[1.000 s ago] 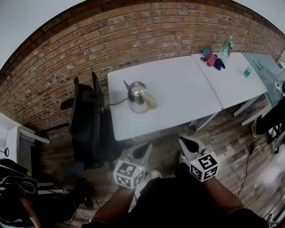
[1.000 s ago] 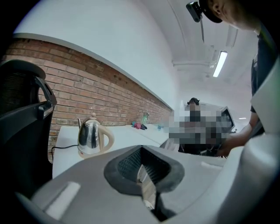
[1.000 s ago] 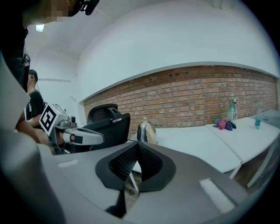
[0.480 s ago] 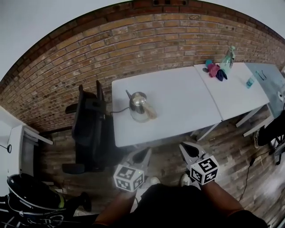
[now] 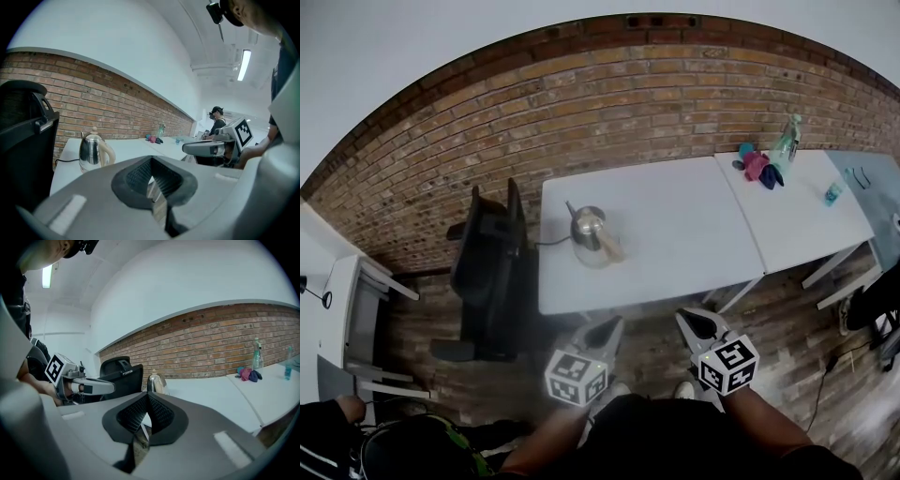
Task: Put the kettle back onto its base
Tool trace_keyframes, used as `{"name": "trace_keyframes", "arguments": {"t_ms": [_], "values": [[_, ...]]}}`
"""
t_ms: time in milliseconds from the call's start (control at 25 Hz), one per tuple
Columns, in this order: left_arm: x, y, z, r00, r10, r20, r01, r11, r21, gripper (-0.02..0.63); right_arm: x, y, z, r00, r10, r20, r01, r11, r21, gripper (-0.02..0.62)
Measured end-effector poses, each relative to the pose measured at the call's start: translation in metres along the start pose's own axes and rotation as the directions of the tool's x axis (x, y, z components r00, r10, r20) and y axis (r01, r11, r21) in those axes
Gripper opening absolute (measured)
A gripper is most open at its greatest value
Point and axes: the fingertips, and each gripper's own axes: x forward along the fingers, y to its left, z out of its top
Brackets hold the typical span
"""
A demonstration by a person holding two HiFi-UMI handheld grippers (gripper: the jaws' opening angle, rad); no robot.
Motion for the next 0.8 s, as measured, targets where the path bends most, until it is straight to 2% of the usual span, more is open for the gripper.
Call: {"name": "trace_keyframes", "arguments": {"t_ms": [320, 800], "values": [[0.013, -0.02, 0.004, 1.0, 0.002, 0.005, -0.002, 1.0, 0.025, 0.0, -0.01, -0.012, -0.003, 1.0, 0.013, 0.015, -0.013, 1.0, -0.019, 0.023], [0.021, -0.021, 0.01, 1.0, 0.007, -0.001, -0.007, 0.999, 0.046, 0.0, -0.006, -0.016, 0.001, 0.999, 0.033, 0.024, -0.033, 0.999, -0.024, 0.023]]}}
